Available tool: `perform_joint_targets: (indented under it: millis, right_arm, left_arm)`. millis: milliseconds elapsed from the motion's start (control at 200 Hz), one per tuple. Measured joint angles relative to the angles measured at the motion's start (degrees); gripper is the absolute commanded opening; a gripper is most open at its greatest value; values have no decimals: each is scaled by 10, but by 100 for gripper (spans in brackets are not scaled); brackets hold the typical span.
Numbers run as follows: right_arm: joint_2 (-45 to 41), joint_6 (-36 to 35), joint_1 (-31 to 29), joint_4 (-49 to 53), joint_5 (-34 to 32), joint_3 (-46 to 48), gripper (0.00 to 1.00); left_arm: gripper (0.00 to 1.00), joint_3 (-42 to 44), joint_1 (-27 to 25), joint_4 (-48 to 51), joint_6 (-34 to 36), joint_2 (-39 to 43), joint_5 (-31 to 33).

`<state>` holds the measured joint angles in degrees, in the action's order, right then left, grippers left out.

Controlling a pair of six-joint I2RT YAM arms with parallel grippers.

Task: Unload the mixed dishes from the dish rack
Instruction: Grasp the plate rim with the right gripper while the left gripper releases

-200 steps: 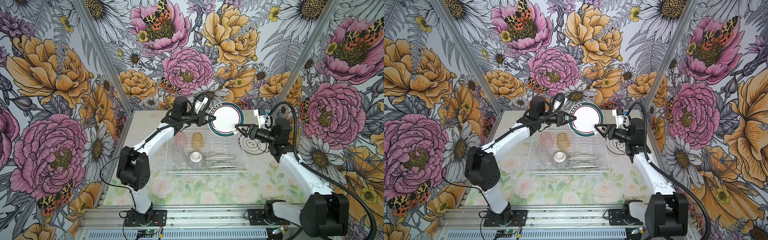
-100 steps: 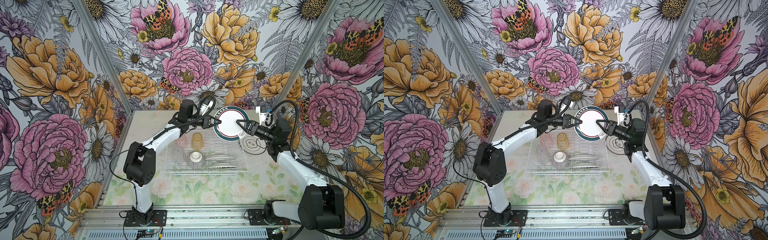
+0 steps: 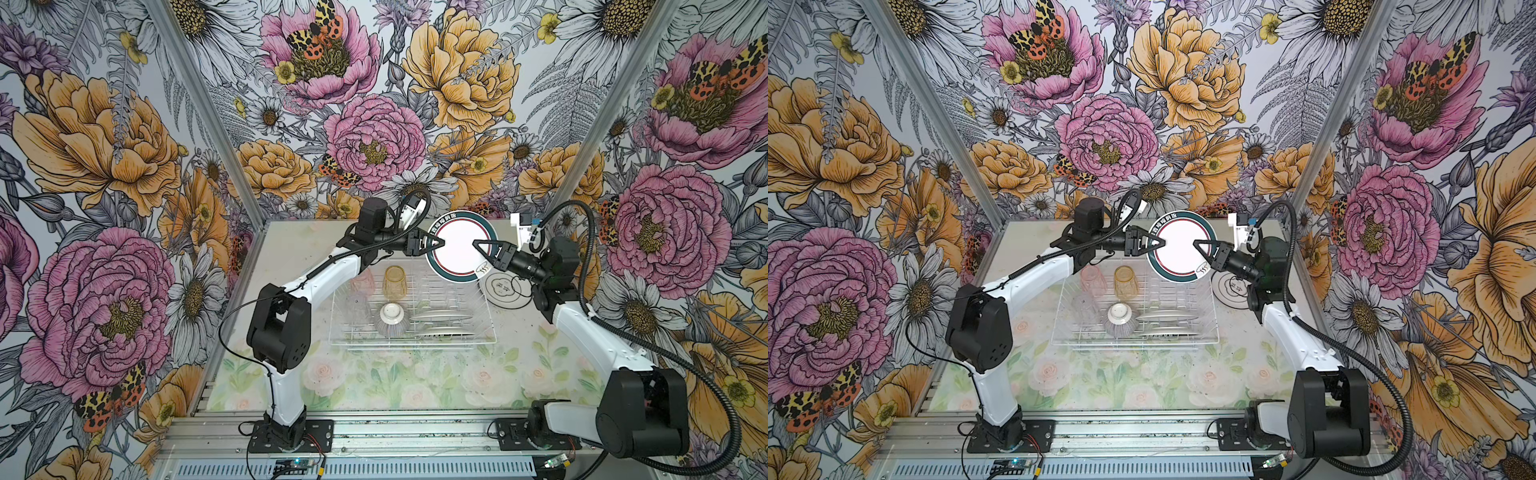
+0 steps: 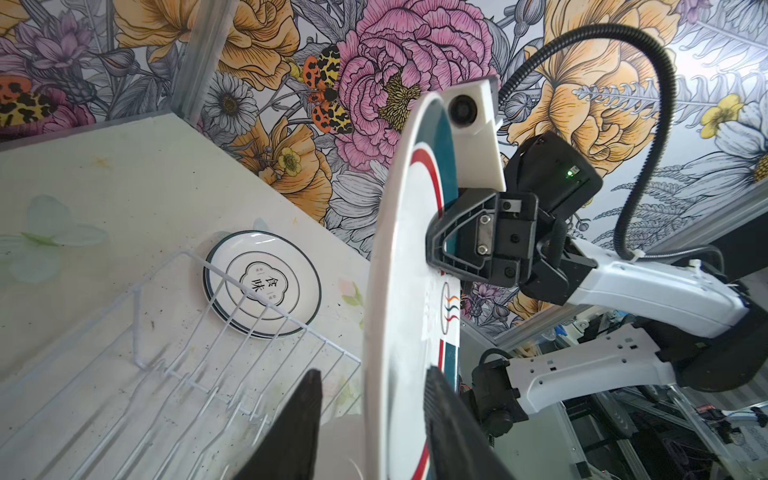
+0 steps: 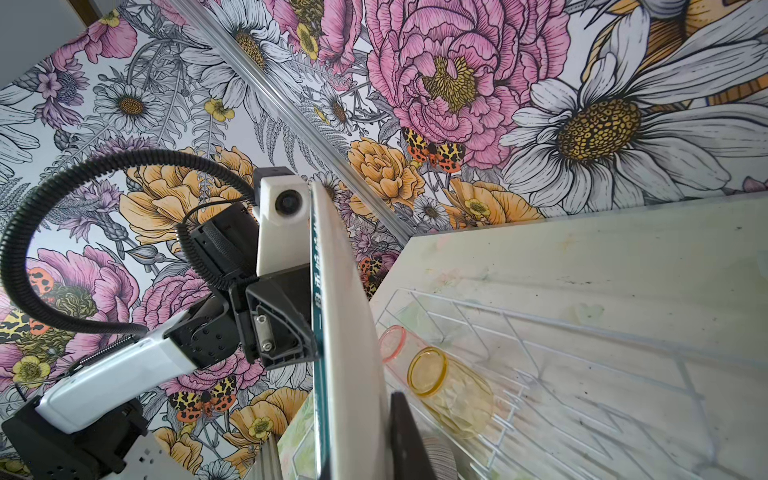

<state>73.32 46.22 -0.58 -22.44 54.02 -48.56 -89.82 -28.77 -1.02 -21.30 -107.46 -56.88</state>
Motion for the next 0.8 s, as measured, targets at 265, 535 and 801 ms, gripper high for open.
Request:
perform_joint_targets:
  millis: [265, 535, 801]
  right_arm:
    - [0, -24, 9, 79, -28, -17, 0]
    - [-4, -80, 95, 208, -89, -54, 0]
    - [-13, -132, 193, 322, -188, -44, 0]
  left_arm:
    - [60, 2, 0, 86, 76, 36, 43]
    - [60, 30, -9, 215, 199, 131, 160]
    - [63, 89, -66, 297, 327, 208, 312]
